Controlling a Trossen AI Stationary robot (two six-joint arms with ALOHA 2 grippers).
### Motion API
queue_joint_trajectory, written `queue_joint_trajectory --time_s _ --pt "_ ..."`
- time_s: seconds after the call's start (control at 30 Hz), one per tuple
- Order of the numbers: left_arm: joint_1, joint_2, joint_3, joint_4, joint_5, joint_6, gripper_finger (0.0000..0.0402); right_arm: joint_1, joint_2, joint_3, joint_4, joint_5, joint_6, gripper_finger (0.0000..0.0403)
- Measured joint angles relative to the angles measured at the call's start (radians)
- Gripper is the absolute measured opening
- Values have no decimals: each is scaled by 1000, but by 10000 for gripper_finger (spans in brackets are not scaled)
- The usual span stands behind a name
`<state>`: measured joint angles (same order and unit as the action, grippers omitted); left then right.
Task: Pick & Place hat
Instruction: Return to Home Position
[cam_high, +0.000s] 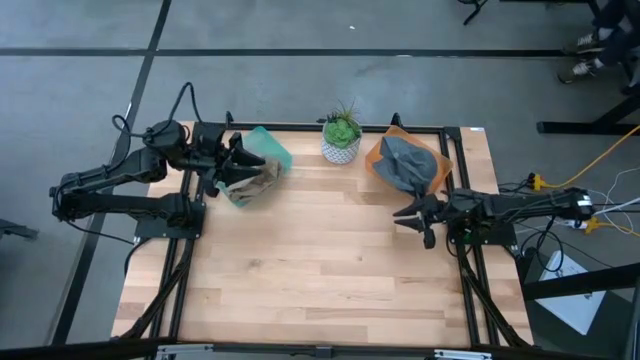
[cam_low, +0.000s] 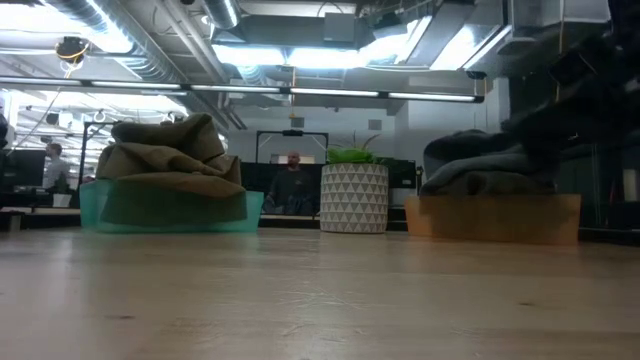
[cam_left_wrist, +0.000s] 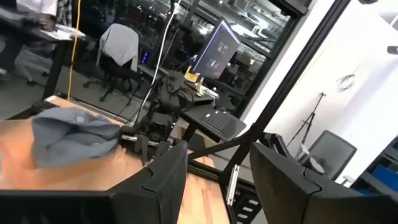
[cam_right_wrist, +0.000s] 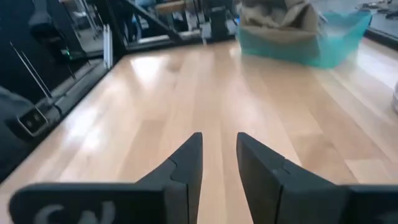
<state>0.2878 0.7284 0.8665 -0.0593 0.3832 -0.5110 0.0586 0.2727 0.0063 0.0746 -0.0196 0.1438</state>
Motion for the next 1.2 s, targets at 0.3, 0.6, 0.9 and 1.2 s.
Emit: queue_joint_trajectory --time_s 0.3,0.6,0.9,1.2 --pt "0 -34 0 -39 -7 -2 171 -1 -46 1 -60 0 -123 98" --pt "-10 -167 -221 80 -71 13 171 -1 -45 1 -60 0 -18 98" --pt "-19 -281 -547 316 -107 9 171 -1 -45 2 -60 0 6 98" --pt "-19 -429 -732 311 -279 27 171 -1 -45 2 -60 0 8 98"
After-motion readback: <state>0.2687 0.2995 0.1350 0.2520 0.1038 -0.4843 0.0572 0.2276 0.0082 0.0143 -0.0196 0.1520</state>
